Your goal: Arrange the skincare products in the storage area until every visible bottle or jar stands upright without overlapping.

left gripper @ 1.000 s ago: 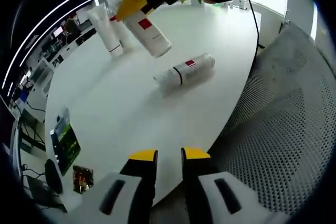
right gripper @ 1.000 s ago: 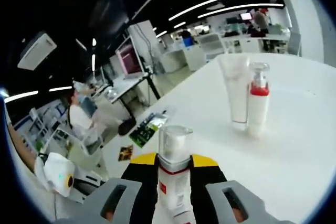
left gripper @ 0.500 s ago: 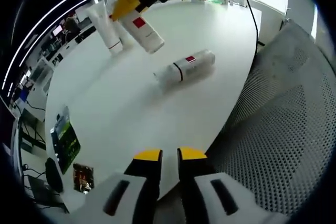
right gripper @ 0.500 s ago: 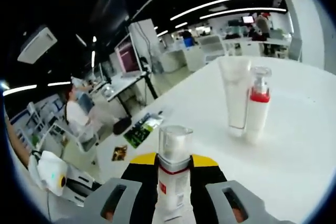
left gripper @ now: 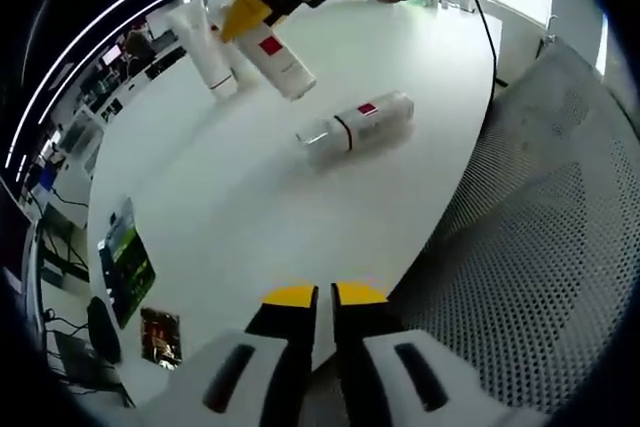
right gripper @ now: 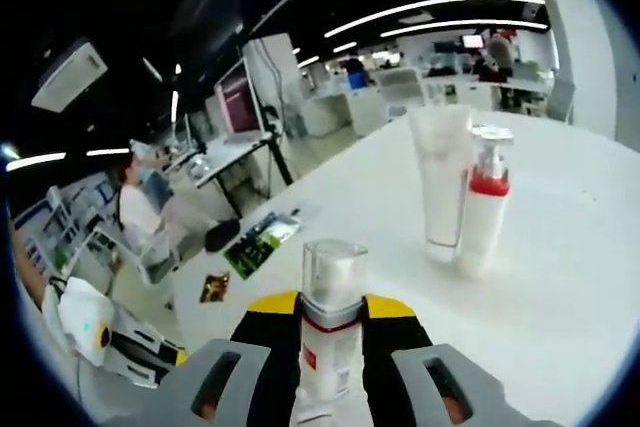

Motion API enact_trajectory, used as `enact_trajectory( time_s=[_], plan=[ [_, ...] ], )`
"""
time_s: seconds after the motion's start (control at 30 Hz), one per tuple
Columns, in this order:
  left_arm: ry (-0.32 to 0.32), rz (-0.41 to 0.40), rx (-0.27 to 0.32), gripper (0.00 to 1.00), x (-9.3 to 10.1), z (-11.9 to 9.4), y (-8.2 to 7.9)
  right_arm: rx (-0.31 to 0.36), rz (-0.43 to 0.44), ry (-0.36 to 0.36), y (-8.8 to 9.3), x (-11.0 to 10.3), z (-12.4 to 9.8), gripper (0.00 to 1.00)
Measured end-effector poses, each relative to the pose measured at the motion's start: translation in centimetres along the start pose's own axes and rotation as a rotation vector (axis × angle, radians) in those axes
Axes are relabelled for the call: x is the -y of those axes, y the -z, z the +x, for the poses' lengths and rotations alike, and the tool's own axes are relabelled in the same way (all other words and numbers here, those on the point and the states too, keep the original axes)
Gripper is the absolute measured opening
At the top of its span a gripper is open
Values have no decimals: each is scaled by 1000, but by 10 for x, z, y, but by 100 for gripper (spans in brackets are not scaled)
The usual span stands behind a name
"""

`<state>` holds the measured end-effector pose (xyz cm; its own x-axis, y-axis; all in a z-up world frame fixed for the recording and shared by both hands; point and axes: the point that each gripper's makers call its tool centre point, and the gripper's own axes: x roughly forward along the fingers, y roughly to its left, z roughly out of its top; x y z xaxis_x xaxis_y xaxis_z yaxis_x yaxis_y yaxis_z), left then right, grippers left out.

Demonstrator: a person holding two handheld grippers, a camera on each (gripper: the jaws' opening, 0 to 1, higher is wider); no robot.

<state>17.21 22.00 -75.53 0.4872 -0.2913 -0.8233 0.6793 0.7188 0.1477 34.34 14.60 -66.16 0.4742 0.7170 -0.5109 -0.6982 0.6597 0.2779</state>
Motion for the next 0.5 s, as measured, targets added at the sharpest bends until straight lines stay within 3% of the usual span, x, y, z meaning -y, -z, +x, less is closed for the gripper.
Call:
enact_trajectory(
  time_s=[0.5],
  plan=[
    [2, 2, -15, 2, 1, 0, 3, 24, -52, 25, -6, 9, 4, 17]
  ],
)
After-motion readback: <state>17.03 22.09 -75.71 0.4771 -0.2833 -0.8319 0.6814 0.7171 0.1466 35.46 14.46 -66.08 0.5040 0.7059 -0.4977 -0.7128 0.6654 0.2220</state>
